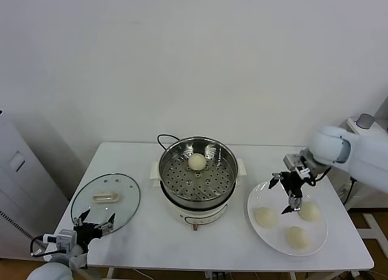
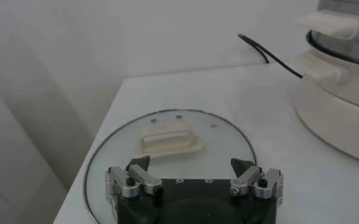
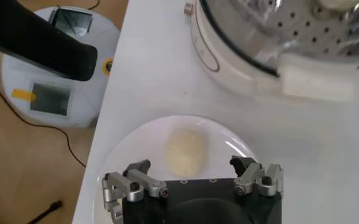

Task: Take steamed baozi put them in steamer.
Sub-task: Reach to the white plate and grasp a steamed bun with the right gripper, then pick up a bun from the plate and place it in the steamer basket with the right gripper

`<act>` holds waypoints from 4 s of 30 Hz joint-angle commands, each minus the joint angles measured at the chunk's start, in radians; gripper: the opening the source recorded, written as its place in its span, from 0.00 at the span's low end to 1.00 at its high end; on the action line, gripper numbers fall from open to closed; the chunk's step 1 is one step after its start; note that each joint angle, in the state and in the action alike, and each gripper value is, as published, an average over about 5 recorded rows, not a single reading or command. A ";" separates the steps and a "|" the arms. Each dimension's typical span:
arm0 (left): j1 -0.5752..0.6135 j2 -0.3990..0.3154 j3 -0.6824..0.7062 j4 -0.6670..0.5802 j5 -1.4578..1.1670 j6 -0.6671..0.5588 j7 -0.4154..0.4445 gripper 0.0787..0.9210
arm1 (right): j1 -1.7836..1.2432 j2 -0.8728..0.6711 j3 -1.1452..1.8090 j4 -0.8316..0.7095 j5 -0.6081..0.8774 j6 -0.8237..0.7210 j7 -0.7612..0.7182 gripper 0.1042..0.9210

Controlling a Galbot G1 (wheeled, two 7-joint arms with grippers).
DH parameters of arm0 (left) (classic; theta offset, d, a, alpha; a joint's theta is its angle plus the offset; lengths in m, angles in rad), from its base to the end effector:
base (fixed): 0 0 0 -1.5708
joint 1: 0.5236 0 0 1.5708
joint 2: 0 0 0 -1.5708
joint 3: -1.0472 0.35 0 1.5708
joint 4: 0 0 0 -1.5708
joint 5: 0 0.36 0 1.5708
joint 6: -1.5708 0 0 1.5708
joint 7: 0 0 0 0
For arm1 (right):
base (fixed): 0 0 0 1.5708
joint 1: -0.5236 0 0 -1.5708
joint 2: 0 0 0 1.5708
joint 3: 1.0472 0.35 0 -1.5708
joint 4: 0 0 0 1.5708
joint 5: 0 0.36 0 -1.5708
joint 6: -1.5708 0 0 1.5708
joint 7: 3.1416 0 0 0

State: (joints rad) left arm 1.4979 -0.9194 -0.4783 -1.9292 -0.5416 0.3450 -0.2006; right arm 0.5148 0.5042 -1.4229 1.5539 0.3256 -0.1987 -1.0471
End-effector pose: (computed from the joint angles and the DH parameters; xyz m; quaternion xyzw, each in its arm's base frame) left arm 0.2216 0.1235 -0.3152 -0.0245 -0.9653 -0.0691 0.2506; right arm 0.4640 -0.1500 -0.1362 0.5786 -0.5222 0.4947 0.3844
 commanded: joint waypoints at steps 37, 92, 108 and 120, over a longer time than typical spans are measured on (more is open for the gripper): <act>0.019 -0.003 -0.001 0.004 0.005 -0.002 0.001 0.88 | -0.523 0.100 0.436 -0.189 -0.166 -0.040 0.084 0.66; -0.015 -0.002 0.013 0.004 0.011 0.006 -0.013 0.88 | 0.132 0.526 0.049 -0.156 0.556 -0.274 0.300 0.47; -0.029 -0.002 0.017 0.022 0.008 0.001 -0.013 0.88 | 0.017 0.668 0.069 -0.250 0.522 -0.303 0.368 0.47; -0.024 -0.006 0.016 0.023 0.006 -0.003 -0.012 0.88 | -0.027 0.679 0.060 -0.252 0.489 -0.317 0.392 0.47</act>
State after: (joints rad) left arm 1.4710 -0.9263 -0.4612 -1.9057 -0.5351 0.3433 -0.2135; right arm 0.5211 1.1556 -1.3654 1.3160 0.8262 -0.5083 -0.6745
